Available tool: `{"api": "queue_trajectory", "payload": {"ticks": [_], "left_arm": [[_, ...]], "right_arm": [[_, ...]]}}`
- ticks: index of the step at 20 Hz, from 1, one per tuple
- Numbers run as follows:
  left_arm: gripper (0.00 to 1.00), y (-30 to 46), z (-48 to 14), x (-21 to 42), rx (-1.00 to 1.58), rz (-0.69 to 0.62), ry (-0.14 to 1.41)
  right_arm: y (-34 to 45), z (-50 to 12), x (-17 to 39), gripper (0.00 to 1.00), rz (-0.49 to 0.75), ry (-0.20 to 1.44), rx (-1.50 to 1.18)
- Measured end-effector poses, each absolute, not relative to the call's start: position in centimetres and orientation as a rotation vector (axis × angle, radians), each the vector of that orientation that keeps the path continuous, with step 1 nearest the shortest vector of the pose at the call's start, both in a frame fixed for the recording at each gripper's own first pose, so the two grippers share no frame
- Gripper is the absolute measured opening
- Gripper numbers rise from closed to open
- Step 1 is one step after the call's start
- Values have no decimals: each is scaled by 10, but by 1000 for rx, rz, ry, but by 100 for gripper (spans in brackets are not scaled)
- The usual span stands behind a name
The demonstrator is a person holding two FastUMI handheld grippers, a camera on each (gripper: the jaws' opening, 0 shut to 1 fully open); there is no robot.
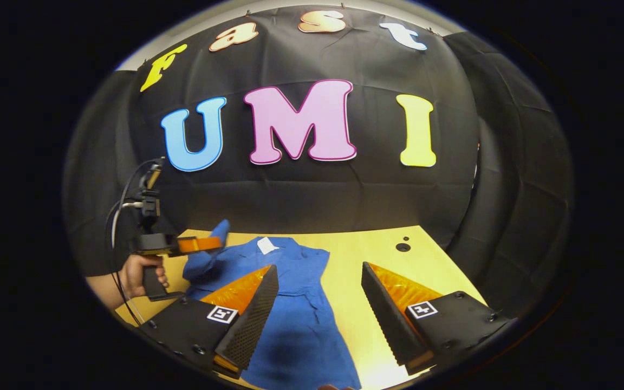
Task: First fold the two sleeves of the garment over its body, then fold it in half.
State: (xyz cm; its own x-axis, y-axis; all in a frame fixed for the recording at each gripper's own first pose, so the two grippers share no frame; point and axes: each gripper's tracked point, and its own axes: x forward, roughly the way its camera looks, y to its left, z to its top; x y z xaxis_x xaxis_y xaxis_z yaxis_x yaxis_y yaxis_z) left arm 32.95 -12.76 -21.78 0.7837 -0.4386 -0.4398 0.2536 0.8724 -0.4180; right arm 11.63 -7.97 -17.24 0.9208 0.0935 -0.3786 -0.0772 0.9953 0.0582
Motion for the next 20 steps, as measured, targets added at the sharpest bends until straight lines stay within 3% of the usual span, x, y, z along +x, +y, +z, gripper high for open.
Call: {"api": "queue_trajectory", "payload": {"ticks": [2,5,6,7,9,15,20], "left_arm": [[0,-171,-232,341,-333,-378,572],[10,-226,-255,350,-360,-383,659],[39,-233,-255,348,-372,-392,661],[46,-234,-258,347,-369,-373,650],[86,-212,-255,338,-341,-332,628],[85,-106,-226,245,-173,-219,568],[85,-17,-268,121,-128,-141,706]], "right_arm": [[-98,-173,112,97,82,367,-6],[-116,-185,103,98,65,386,-21],[-118,-193,100,97,59,404,-7],[-118,-201,98,97,58,423,0],[-112,-218,89,97,63,468,13],[-103,-282,59,98,26,617,18],[-115,-346,19,98,-79,797,61]]}}
